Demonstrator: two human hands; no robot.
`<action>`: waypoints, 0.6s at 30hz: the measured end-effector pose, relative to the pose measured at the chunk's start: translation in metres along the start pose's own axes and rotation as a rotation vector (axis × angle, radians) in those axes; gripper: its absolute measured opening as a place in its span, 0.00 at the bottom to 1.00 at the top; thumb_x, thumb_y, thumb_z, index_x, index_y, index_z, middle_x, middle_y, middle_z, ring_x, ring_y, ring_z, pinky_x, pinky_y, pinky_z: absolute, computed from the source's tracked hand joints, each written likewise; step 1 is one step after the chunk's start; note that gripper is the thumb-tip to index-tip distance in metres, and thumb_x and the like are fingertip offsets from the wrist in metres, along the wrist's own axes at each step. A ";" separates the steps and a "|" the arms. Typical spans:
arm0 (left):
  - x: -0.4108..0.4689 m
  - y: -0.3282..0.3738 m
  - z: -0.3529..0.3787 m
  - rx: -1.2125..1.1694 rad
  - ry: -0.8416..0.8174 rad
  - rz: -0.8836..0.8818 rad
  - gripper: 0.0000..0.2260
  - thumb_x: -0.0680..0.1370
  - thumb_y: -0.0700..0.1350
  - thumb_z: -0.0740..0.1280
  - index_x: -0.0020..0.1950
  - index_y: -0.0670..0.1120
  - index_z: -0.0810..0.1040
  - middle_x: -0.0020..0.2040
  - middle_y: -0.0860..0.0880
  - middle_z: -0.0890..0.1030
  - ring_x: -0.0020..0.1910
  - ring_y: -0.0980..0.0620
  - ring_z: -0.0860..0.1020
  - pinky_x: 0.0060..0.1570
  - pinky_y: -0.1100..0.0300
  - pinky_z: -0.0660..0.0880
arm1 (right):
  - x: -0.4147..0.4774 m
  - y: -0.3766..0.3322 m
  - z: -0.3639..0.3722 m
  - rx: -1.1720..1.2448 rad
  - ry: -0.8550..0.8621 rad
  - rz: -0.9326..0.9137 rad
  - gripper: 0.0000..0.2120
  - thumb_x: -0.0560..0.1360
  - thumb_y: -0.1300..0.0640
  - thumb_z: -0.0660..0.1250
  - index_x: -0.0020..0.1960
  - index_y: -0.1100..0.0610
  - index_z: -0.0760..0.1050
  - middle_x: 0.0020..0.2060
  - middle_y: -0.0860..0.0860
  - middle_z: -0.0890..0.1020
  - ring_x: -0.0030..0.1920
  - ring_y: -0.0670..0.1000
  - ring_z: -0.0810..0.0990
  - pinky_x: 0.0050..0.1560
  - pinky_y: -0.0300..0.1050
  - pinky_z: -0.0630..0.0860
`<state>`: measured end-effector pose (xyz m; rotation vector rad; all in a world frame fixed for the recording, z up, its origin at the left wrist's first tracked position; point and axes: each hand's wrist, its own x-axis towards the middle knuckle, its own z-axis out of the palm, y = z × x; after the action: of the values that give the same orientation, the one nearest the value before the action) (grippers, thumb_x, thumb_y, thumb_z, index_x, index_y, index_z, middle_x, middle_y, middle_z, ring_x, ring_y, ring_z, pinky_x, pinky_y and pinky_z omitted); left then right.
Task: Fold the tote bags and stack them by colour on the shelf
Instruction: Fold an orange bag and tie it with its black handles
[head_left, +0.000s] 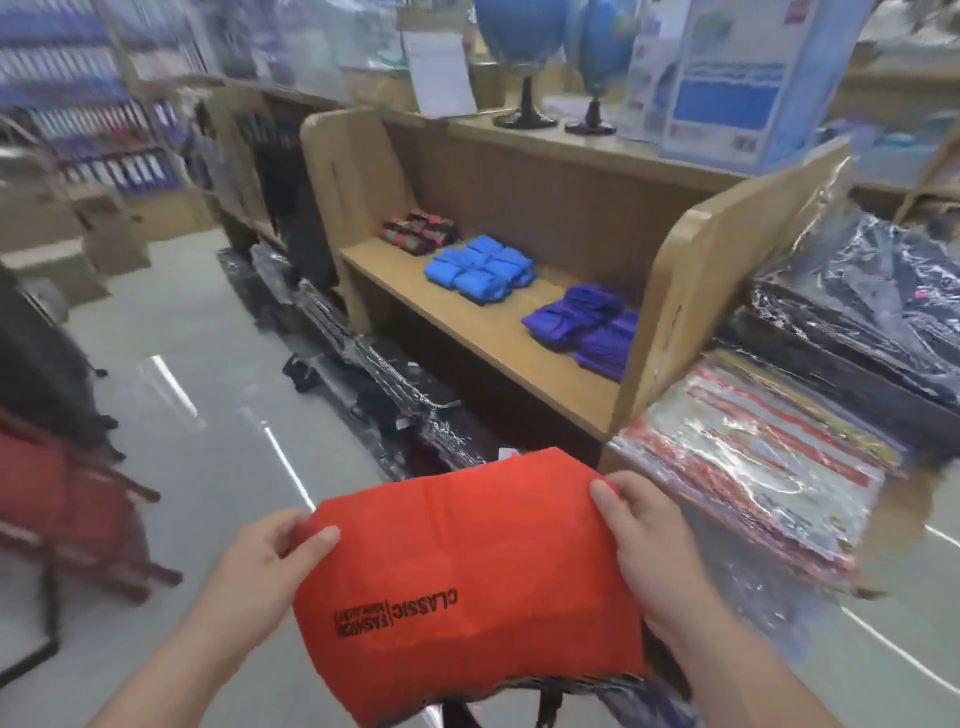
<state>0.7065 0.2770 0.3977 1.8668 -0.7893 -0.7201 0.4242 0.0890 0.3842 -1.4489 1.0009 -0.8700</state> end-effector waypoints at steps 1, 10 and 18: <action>0.015 -0.002 -0.019 0.027 -0.010 -0.009 0.07 0.79 0.44 0.70 0.42 0.52 0.84 0.39 0.50 0.86 0.38 0.54 0.82 0.41 0.63 0.75 | 0.012 -0.005 0.021 -0.028 -0.012 -0.015 0.10 0.82 0.53 0.66 0.45 0.57 0.78 0.35 0.55 0.79 0.33 0.44 0.74 0.36 0.41 0.70; 0.168 0.026 -0.071 0.580 -0.152 0.207 0.05 0.77 0.56 0.71 0.43 0.57 0.80 0.37 0.58 0.81 0.38 0.58 0.78 0.41 0.58 0.75 | 0.133 -0.019 0.147 -0.224 -0.143 -0.112 0.10 0.80 0.54 0.68 0.40 0.52 0.77 0.32 0.44 0.76 0.34 0.42 0.72 0.39 0.39 0.69; 0.323 0.078 -0.058 0.381 -0.227 0.296 0.14 0.76 0.60 0.65 0.44 0.50 0.79 0.39 0.50 0.80 0.39 0.49 0.79 0.46 0.42 0.77 | 0.300 -0.041 0.227 -0.184 -0.278 -0.203 0.07 0.80 0.51 0.69 0.43 0.50 0.78 0.35 0.49 0.79 0.37 0.44 0.74 0.43 0.49 0.73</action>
<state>0.9333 0.0312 0.4446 1.9587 -1.3964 -0.6292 0.7495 -0.1052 0.3937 -1.7969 0.7485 -0.7069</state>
